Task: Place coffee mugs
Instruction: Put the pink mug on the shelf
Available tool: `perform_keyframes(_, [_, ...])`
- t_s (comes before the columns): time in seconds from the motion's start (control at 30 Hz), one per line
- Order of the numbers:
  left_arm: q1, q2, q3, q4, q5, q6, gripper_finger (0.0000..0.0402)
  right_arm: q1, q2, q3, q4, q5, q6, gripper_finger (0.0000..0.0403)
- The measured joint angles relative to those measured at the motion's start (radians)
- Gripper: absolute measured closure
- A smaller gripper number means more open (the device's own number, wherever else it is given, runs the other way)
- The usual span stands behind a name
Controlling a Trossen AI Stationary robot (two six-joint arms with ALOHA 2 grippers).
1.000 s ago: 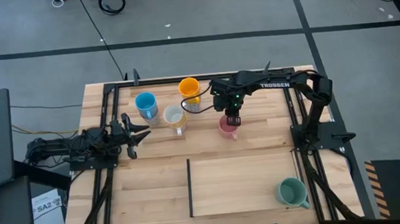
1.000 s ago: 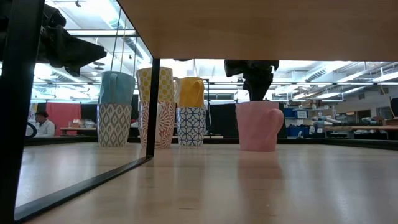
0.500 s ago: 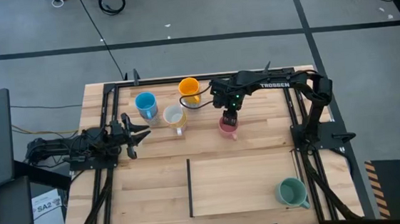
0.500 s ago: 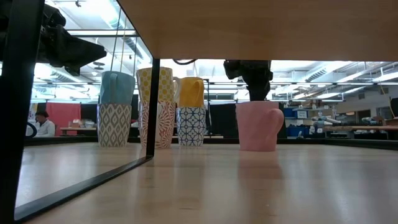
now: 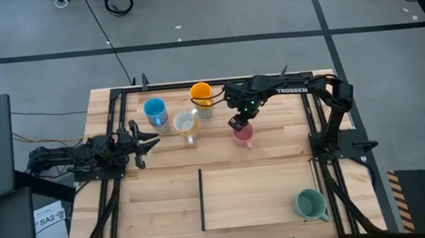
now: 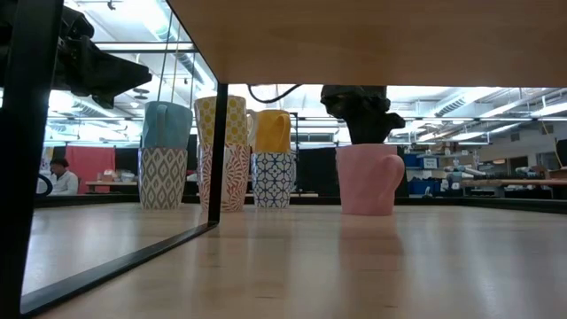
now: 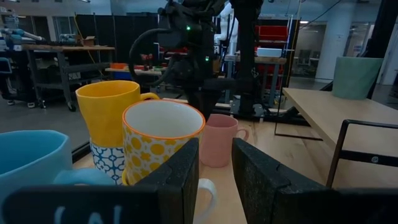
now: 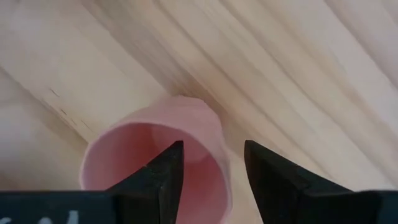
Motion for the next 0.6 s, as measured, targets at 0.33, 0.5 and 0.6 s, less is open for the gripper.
perform_keyframes(0.33, [0.0,0.0,0.0,-0.002,0.0,0.0,0.0299,0.001,0.0,0.0,-0.122,0.0,0.126,0.0229])
perform_keyframes(0.5, [0.0,0.0,0.0,-0.002,0.0,0.0,0.0299,0.021,0.0,0.0,-0.127,0.0,0.162,0.0229])
perform_keyframes(0.6, [0.0,0.0,0.0,-0.002,0.0,0.0,0.0299,0.035,0.0,-0.009,-0.119,0.0,0.162,0.0229])
